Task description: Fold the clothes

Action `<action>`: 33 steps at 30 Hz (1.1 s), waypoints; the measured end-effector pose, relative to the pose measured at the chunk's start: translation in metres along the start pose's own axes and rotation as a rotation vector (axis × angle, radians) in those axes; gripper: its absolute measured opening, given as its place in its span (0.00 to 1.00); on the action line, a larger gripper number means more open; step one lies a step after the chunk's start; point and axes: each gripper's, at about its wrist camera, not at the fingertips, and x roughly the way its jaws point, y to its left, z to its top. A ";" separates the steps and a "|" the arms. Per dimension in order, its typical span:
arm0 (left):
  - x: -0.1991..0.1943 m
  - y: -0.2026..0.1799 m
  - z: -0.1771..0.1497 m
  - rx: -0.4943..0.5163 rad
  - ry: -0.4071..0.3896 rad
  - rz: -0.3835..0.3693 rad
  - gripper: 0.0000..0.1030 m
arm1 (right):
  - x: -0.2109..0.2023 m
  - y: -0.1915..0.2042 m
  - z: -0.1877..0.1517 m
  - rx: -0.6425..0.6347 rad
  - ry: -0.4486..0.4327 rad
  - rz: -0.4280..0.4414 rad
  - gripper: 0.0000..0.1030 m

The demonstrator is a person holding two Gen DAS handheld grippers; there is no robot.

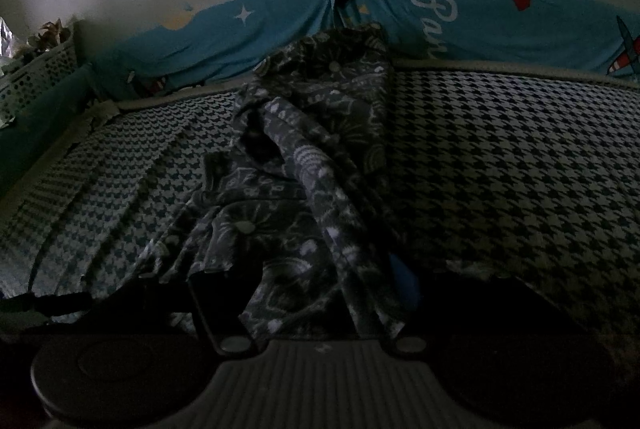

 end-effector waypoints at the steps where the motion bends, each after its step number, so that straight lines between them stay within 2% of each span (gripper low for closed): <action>1: 0.000 0.000 -0.001 -0.001 0.000 0.000 1.00 | -0.001 0.000 0.000 0.000 -0.001 0.002 0.67; 13: -0.010 0.005 -0.008 -0.020 0.018 0.001 1.00 | -0.031 -0.006 -0.006 -0.024 -0.041 0.031 0.67; 18: -0.017 0.003 -0.007 -0.019 -0.007 0.005 1.00 | -0.047 -0.017 -0.012 -0.010 -0.052 0.034 0.67; 25: -0.030 -0.007 0.000 0.003 -0.096 -0.017 1.00 | -0.061 -0.041 -0.020 0.026 -0.081 -0.011 0.67; 33: -0.024 -0.019 0.001 0.034 -0.090 -0.042 1.00 | -0.061 -0.065 -0.022 0.098 -0.097 -0.070 0.67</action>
